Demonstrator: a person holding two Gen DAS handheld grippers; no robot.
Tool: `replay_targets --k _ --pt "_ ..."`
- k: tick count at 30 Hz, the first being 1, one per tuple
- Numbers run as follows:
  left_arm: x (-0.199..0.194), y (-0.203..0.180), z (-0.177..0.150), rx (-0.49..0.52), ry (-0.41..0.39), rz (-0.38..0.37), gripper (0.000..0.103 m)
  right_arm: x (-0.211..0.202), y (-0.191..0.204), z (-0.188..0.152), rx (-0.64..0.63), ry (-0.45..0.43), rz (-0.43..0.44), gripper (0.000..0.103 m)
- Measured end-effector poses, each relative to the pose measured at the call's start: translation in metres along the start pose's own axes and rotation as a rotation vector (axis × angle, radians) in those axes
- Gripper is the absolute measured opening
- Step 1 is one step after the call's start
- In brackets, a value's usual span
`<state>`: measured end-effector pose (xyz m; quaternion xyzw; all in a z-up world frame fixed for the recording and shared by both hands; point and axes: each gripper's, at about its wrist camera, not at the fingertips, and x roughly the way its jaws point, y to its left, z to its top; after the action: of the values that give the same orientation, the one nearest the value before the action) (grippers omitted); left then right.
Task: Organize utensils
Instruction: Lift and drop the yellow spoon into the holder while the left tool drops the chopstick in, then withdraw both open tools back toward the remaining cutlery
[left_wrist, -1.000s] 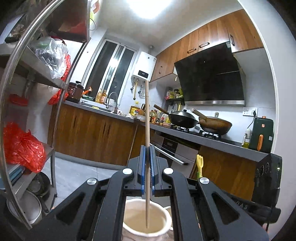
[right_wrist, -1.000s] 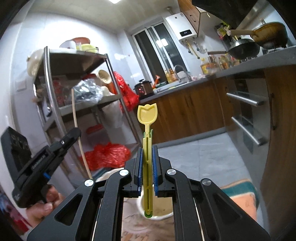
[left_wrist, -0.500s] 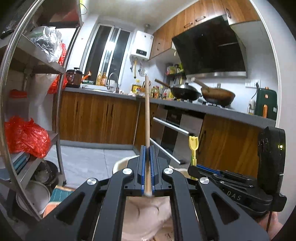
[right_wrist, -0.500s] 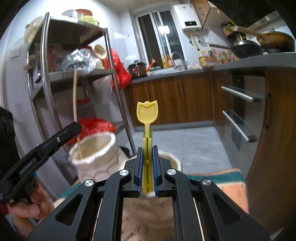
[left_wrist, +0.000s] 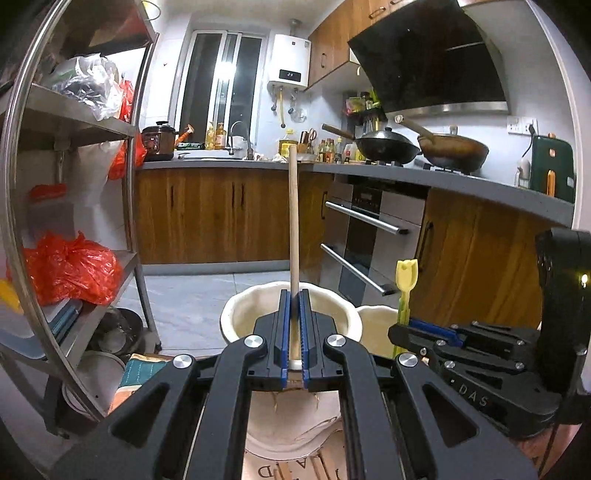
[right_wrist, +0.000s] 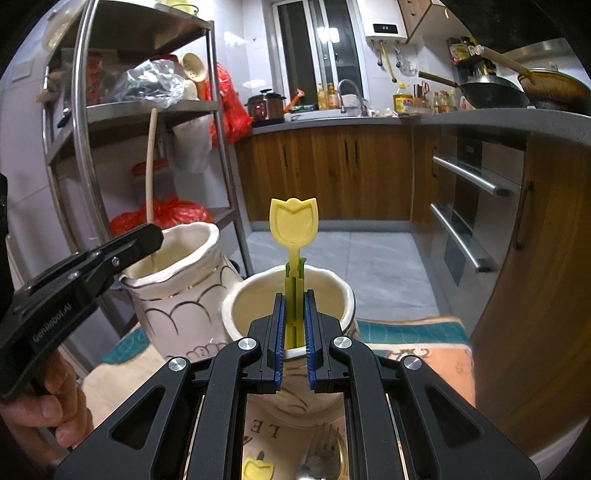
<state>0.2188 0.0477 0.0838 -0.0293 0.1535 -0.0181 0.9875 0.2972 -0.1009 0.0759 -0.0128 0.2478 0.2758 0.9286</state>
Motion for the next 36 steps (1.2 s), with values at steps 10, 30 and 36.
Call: replay_targets --k 10,30,36 --pt "-0.015 0.003 -0.001 0.012 -0.030 -0.001 0.036 -0.013 0.001 0.004 -0.012 -0.033 -0.015 0.037" --pt "-0.076 0.033 -0.048 -0.066 0.059 0.010 0.057 -0.087 -0.009 -0.028 -0.025 -0.074 -0.029 0.041" --pt "-0.082 0.037 -0.067 -0.091 0.119 -0.005 0.056 -0.100 -0.015 -0.048 0.003 -0.042 -0.013 0.041"
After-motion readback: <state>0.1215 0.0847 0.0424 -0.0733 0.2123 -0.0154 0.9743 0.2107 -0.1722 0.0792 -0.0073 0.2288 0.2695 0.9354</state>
